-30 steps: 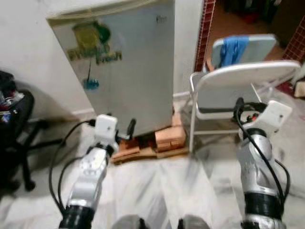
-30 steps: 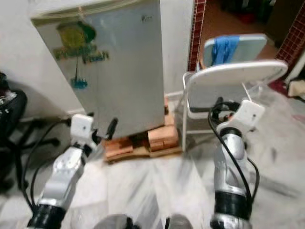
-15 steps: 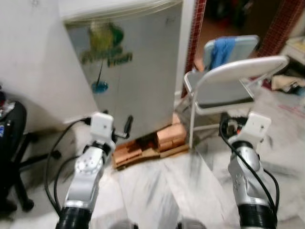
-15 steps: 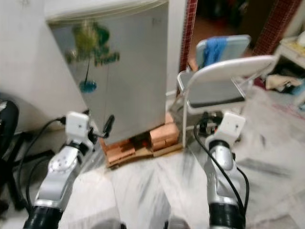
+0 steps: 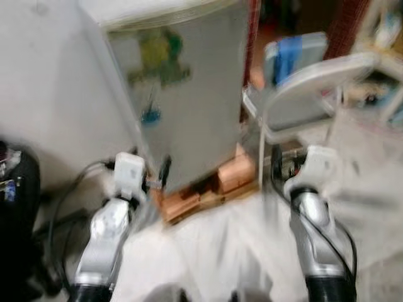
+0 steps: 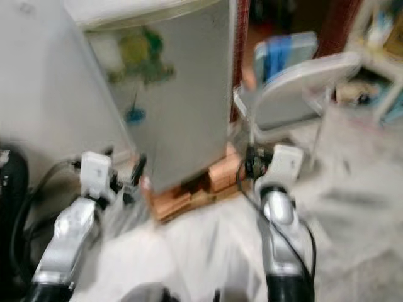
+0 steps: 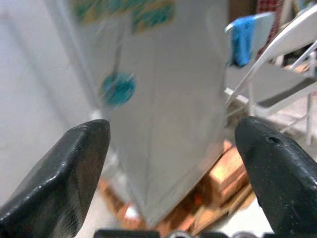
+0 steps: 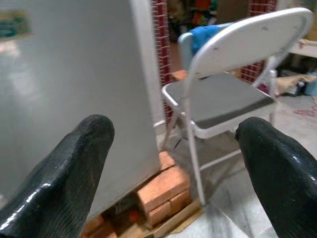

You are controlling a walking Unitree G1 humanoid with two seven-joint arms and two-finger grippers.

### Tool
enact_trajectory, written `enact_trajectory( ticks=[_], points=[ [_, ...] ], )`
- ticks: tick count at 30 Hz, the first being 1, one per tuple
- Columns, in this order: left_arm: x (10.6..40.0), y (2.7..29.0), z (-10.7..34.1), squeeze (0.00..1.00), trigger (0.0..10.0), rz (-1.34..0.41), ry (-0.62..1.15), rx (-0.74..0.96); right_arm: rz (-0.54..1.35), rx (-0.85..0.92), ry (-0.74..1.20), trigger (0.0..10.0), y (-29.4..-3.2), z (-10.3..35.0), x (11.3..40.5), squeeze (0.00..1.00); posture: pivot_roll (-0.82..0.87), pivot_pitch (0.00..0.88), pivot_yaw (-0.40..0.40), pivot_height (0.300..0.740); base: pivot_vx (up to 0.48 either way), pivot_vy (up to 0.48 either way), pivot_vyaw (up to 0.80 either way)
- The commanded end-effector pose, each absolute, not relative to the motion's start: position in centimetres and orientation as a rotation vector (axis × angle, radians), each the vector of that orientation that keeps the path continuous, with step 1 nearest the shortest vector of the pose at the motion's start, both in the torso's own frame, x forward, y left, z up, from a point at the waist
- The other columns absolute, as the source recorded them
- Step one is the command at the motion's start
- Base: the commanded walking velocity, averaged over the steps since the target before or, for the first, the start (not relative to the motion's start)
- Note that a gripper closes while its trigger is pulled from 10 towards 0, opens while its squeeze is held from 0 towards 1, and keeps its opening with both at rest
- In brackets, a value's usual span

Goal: Restocking fridge

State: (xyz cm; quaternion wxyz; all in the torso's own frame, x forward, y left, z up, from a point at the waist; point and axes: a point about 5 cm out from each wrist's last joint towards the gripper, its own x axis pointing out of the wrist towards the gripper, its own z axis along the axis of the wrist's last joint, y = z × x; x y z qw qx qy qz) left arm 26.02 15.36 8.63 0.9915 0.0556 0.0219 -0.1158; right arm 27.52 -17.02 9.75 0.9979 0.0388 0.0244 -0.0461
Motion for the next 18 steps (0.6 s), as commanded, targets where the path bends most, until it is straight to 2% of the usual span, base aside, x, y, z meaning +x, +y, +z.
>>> enact_trajectory(
  ticks=[1,5,12,18],
  points=[
    [26.1,16.1,9.3,0.00,10.0,-0.192,0.020,0.127,-0.038,0.070,0.010,10.0,-16.0,10.8,27.8,0.00,-0.03,0.023,-0.001,0.740,0.000,0.480,0.00],
    [25.9,15.9,9.4,0.00,10.0,-0.156,0.007,0.111,-0.008,0.036,-0.002,10.0,-16.3,11.3,28.6,0.00,-0.01,0.022,-0.052,0.740,0.000,0.446,0.00],
    [25.1,16.9,9.7,0.00,10.0,-0.058,-0.001,0.102,-0.037,0.003,0.037,10.0,-18.1,10.4,28.0,0.00,0.00,0.013,-0.088,0.740,0.000,0.000,0.00],
    [24.3,17.5,8.9,0.00,10.0,-0.078,0.042,0.128,-0.065,-0.002,0.050,10.0,-18.8,9.8,27.3,0.00,0.00,0.014,-0.054,0.740,0.000,0.000,0.00]
  ],
)
